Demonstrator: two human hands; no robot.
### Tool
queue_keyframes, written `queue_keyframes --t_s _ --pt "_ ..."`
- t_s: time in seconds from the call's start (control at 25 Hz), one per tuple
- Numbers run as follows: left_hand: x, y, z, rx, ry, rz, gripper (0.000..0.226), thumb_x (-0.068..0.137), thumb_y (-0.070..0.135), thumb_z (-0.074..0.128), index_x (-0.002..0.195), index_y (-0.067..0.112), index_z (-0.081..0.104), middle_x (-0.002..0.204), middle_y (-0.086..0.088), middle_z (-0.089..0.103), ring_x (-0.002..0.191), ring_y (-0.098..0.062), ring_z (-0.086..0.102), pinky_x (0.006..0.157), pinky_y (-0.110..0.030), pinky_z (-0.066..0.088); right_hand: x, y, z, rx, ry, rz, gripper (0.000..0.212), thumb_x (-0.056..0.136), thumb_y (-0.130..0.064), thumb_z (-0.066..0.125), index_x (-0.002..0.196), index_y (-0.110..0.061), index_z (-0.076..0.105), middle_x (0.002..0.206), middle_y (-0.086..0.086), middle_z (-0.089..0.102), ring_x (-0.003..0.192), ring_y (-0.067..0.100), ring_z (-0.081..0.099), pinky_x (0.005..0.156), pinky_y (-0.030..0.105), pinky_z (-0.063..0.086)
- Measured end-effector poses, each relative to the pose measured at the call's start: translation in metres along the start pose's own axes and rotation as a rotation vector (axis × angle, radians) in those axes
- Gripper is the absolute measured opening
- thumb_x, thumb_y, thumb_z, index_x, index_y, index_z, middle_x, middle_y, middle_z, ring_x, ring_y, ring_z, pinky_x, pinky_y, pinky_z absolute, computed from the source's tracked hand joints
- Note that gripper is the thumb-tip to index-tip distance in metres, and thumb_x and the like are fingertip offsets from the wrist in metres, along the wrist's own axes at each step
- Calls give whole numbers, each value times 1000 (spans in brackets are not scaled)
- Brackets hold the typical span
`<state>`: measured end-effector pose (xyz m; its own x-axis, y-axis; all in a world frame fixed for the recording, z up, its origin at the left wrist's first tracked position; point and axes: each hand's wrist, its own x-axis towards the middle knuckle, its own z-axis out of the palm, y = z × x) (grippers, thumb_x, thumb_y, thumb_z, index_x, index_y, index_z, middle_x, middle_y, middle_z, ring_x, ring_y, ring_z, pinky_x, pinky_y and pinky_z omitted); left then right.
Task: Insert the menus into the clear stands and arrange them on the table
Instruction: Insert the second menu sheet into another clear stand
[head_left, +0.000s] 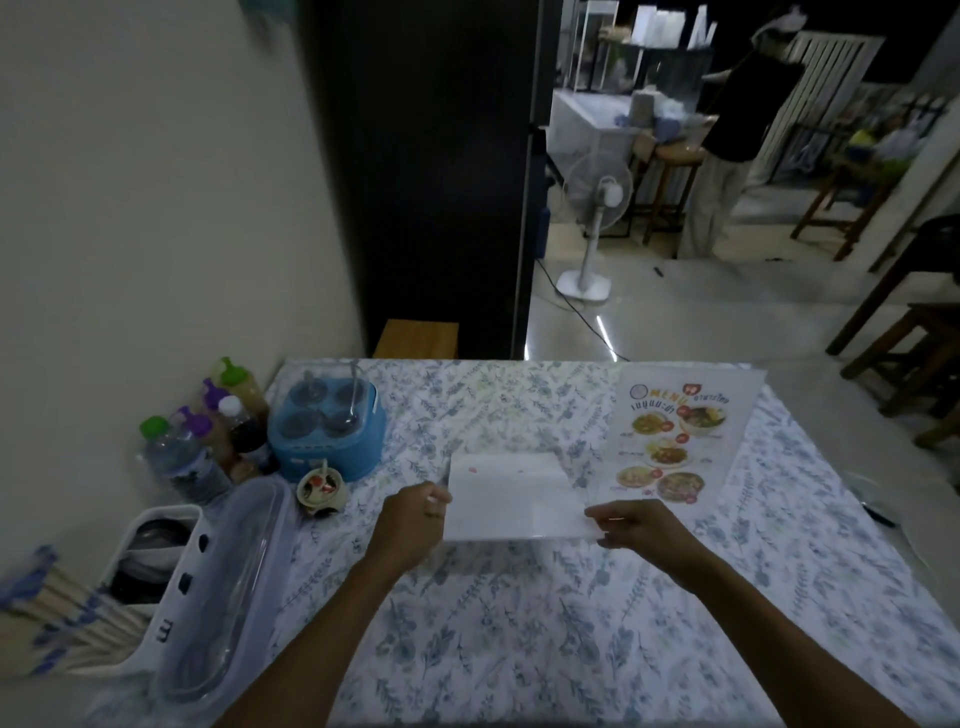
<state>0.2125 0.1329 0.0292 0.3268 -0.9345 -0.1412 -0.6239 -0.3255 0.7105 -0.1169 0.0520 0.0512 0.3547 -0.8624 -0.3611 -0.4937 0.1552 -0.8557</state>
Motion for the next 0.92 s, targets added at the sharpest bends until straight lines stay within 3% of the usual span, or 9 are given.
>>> queue_keyframes --t_s 0.16,0.28,0.36,0.48,0.64,0.92 --pt "3 14 -17 -49 26 60 30 88 8 58 98 30 76 96 11 75 86 -9 70 64 -3 45 -1 -14 -10 -93 114 -135 25 86 -10 75 108 -21 80 100 -4 78 92 12 73 92 40 59" --pt "0 20 -25 -237 24 118 24 81 13 81 98 29 76 96 13 77 88 2 71 81 -15 56 1 -30 -11 -140 206 -189 23 88 -24 74 111 -24 78 94 -11 77 85 1 72 84 32 60" --pt "-3 26 -25 -310 85 142 17 83 25 82 100 24 78 96 15 76 90 6 70 77 -7 52 4 -38 -7 -141 267 -213 26 86 -37 73 111 -28 76 95 -16 76 85 -5 71 82 26 59" --pt "-1 37 -18 -359 223 142 16 87 34 76 102 27 77 96 15 75 91 6 68 75 -5 50 15 -44 1 -64 345 -219 36 83 -55 66 111 -33 73 99 -15 75 87 1 72 83 32 61" --pt "15 48 -7 -393 345 128 17 92 40 67 105 31 73 100 10 71 95 4 66 75 -12 50 37 -51 9 6 441 -254 30 87 -56 64 107 -35 70 99 -10 73 87 8 72 79 38 62" --pt "53 64 -2 -396 466 119 22 93 46 61 98 26 71 95 5 66 94 -3 63 81 -29 51 75 -71 0 -29 496 -312 20 92 -52 60 102 -36 67 103 -8 69 76 5 72 70 35 60"
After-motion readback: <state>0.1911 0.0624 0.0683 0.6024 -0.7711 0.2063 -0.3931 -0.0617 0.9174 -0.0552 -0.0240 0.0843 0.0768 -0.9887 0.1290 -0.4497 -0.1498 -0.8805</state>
